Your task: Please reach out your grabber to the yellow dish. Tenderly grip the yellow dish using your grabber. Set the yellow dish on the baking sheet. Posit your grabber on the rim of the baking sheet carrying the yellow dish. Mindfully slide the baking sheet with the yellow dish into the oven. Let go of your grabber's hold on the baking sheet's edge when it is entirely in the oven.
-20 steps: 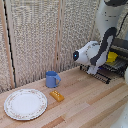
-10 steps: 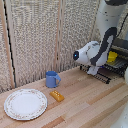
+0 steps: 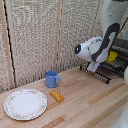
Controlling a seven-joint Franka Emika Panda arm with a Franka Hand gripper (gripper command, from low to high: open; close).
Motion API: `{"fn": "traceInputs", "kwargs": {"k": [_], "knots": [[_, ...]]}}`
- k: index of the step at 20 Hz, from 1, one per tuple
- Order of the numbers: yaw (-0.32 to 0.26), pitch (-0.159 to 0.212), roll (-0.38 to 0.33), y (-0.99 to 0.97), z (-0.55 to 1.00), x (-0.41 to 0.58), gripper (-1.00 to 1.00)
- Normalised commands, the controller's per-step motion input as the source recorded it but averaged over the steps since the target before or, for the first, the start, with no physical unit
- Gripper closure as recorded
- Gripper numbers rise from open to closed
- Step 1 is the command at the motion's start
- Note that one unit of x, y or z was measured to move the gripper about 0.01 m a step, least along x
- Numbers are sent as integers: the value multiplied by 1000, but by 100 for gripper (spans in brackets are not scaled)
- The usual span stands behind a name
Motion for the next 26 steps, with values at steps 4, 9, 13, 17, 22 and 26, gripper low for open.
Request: {"fn": "traceInputs", "kwargs": {"k": [4, 9, 13, 17, 22, 26], "knots": [[-3, 20, 96, -972, 739, -116, 100], [3, 87, 16, -991, 565, -341, 100], [49, 108, -7, -871, 424, -288, 100], [51, 98, -44, -817, 394, -308, 100], [21, 103, -76, -856, 394, -301, 100], [0, 57, -127, -965, 179, -76, 100]]}}
